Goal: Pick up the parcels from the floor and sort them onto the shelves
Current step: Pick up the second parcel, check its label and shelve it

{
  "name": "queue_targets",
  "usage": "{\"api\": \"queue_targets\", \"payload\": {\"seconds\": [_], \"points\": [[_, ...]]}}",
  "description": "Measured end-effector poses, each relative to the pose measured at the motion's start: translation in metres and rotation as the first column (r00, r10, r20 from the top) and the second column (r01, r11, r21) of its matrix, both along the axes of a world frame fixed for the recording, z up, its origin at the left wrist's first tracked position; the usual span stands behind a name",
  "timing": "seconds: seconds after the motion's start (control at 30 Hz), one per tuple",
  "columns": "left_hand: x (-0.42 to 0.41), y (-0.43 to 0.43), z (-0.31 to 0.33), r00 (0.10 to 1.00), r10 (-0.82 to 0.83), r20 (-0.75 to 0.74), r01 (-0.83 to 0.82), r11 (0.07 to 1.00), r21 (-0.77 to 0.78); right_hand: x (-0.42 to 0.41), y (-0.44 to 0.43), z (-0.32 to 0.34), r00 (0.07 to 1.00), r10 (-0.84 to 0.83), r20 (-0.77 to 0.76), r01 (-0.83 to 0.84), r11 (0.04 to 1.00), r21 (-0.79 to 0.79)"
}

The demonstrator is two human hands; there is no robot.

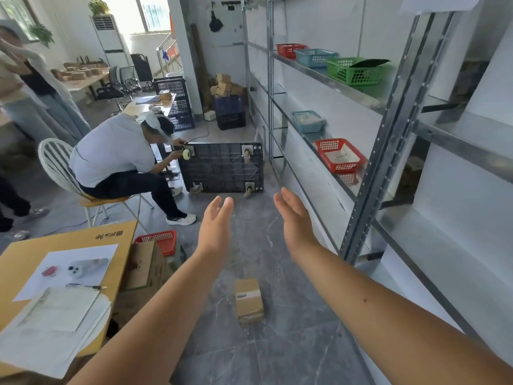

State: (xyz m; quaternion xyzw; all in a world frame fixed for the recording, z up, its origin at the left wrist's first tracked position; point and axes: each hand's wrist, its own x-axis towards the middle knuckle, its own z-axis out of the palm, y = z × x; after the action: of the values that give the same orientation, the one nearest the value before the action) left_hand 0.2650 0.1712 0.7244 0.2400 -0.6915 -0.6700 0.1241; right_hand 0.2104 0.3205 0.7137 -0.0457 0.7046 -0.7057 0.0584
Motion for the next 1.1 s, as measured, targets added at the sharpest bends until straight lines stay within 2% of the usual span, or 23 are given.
{"api": "queue_targets", "payload": {"seconds": [0.7, 0.9, 1.1], "points": [[-0.231, -0.006, -0.078, 0.968, 0.123, 0.217, -0.143, 0.987, 0.076, -0.244, -0.02, -0.08, 0.973, 0.122, 0.196, -0.129, 0.991, 0.026], [-0.259, -0.031, -0.118, 0.945, 0.154, 0.288, -0.188, 0.978, 0.095, -0.27, -0.038, -0.116, 0.944, 0.095, 0.316, -0.104, 0.994, 0.014], [-0.264, -0.058, -0.195, 0.905, 0.099, 0.414, -0.189, 0.965, 0.183, -0.267, -0.07, -0.159, 0.905, 0.033, 0.424, -0.042, 0.999, 0.012]]}}
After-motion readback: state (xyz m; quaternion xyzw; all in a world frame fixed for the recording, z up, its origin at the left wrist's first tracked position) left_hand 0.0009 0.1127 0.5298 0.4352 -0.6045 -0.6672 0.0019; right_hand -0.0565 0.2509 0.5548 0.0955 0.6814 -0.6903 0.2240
